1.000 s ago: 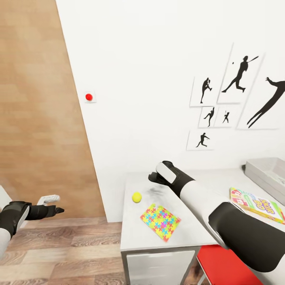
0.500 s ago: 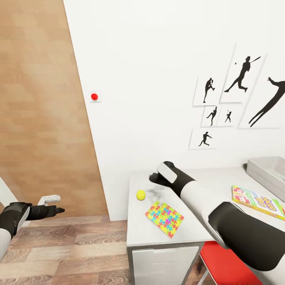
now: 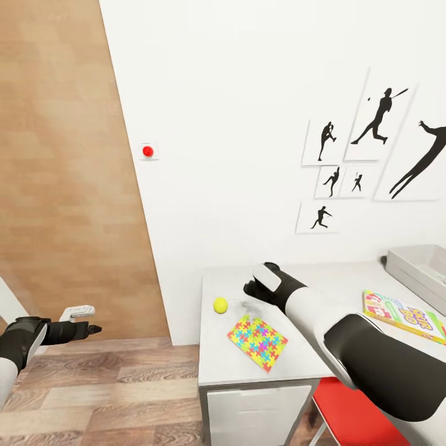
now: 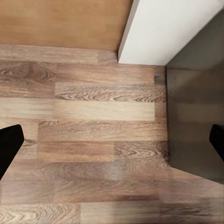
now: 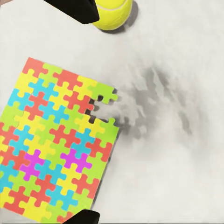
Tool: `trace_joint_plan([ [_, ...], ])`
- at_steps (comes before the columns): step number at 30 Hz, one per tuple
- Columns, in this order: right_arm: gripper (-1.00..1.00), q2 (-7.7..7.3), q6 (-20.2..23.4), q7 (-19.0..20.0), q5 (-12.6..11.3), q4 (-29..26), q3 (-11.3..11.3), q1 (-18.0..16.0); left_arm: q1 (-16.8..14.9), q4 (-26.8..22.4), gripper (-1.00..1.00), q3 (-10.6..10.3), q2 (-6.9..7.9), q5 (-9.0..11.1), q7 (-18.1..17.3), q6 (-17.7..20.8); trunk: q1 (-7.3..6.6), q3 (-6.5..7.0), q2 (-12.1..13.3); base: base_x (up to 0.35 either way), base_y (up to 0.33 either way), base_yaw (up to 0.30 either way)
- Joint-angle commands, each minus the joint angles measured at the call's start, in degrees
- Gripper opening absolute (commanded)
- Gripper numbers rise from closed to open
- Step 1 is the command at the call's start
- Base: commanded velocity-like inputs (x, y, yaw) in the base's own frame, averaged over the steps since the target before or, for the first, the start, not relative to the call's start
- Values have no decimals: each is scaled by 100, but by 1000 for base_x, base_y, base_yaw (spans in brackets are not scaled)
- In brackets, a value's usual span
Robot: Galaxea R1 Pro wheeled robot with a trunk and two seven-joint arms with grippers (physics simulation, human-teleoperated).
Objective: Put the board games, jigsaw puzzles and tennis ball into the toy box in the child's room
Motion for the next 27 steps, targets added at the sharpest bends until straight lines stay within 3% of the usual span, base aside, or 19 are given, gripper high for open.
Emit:
trace_joint_plan([
  [1, 100, 0, 21, -24, -11, 12, 25, -6, -4, -8, 100, 48, -8, -56, -47, 29, 2, -11, -10, 0, 22, 0],
  [15, 100, 0, -376, -22, 38, 149, 47, -3, -3, -1, 100, 48, -61, -45, -46, 14, 2, -11, -10, 48, 114, 0],
  [27, 100, 0, -678, -13, 48, 287, 54, 13, -1, 2, 100, 48, -106, -53, -46, 20, 2, -11, -10, 17, 19, 0],
])
